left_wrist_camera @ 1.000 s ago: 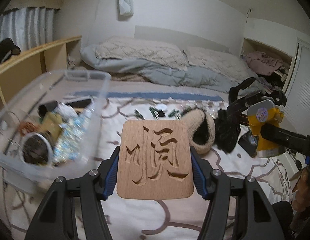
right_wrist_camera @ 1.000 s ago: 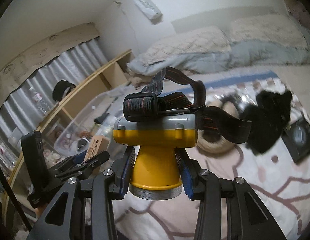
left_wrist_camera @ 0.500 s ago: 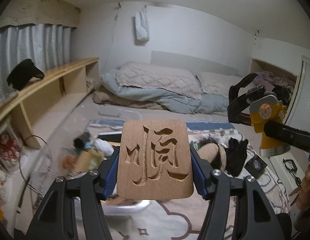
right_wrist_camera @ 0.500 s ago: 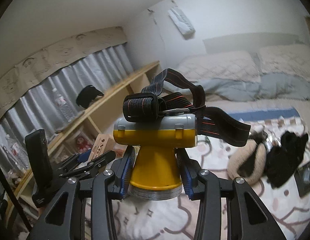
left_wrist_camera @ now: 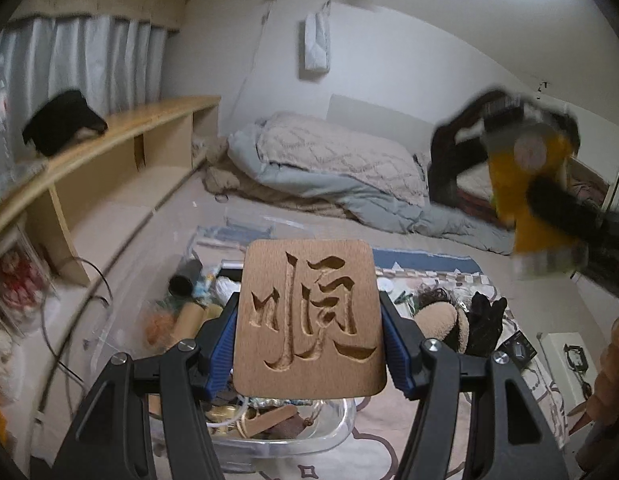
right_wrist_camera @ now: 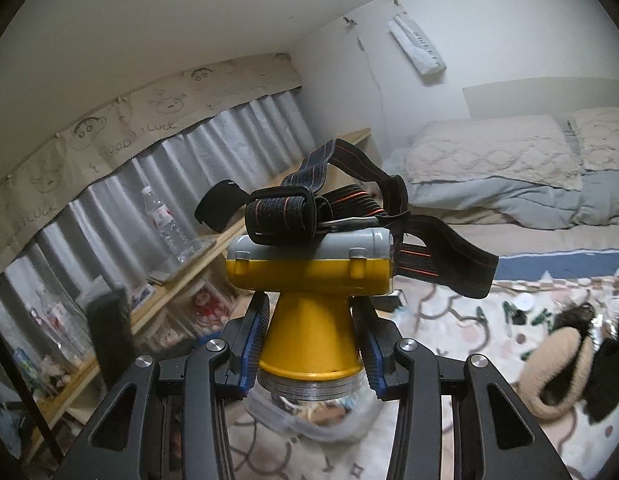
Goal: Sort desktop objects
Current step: 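Carry the tile and headlamp over the clear plastic box with both tools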
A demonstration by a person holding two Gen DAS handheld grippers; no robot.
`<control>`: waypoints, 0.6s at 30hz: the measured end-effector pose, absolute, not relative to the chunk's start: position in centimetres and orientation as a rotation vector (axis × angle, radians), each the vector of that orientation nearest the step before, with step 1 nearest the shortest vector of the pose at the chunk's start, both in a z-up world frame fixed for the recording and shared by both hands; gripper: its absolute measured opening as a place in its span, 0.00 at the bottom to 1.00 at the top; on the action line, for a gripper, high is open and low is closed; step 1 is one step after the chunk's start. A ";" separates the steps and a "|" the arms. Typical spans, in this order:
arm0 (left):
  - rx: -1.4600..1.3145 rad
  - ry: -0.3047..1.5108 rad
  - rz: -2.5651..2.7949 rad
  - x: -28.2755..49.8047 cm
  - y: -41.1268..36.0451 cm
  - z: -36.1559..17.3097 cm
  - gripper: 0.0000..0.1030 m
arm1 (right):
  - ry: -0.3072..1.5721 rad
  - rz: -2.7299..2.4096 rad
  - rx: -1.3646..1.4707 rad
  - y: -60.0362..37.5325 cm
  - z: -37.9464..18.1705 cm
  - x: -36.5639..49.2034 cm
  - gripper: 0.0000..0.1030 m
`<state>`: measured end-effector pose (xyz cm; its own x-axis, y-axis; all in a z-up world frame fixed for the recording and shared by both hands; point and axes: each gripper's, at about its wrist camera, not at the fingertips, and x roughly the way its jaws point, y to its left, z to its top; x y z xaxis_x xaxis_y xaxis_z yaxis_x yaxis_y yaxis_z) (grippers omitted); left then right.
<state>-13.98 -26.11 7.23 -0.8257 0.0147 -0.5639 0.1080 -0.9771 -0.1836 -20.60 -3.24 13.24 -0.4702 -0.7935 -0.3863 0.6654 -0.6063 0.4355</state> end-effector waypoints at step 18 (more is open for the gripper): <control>1.325 0.344 -2.743 -20.0 -25.6 -4.0 0.61 | -0.244 -2.127 0.822 -6.1 8.0 -24.8 0.42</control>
